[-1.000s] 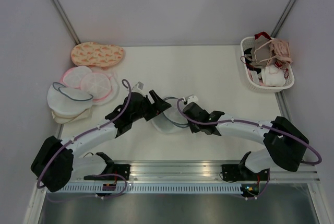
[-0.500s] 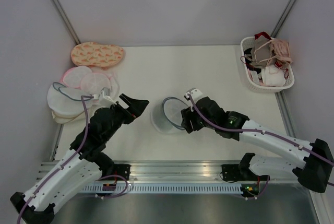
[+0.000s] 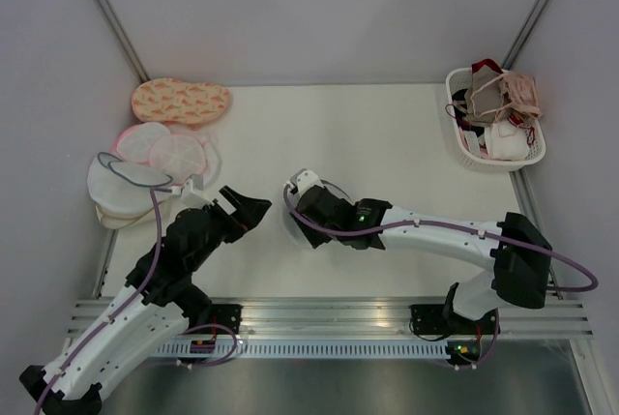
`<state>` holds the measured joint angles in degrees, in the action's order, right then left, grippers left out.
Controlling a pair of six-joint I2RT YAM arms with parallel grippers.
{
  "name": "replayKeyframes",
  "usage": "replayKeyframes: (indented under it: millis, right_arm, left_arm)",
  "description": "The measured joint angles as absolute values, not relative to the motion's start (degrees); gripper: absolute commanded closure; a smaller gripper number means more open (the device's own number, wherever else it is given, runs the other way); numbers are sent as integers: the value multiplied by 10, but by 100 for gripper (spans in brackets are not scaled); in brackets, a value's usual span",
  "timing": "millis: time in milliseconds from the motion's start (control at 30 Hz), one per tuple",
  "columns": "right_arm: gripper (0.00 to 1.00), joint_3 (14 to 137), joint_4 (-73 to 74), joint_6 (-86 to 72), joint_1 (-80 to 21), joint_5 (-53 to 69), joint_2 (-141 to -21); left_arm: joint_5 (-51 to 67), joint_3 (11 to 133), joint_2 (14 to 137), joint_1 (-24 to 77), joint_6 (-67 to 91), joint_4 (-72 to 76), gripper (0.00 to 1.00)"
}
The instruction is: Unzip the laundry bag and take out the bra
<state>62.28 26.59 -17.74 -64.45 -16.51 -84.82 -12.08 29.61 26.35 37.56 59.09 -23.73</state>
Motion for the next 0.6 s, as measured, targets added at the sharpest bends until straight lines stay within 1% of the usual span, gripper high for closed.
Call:
replayKeyframes:
  millis: [67,100,167,200,233,467,600]
  right_arm:
    - [47,642,276,-175,-649,-190,-873]
    - [60,653,281,-175,-652,-206,-886]
    - [76,670,290,-170,-655,-233,-909]
    - [93,677,295,-172,-656,-245,-920]
    - [100,681,298,-170,-657,-256,-929]
    - [100,684,320,-179,-661,-297,-935]
    - [100,672,318,-190,-662,-309,-894]
  left_arm:
    - [-121,296,256,376,591,-240,1]
    - [-121,295,253,376,591,-240,1]
    - [-121,293,247,376,591,-239,1]
    - [-121,291,245,376,591,-240,1]
    - [-121,289,244,376,591,-240,1]
    - [-120,285,238,376,591,-243,1]
    - [-119,285,238,376,591,-244,1]
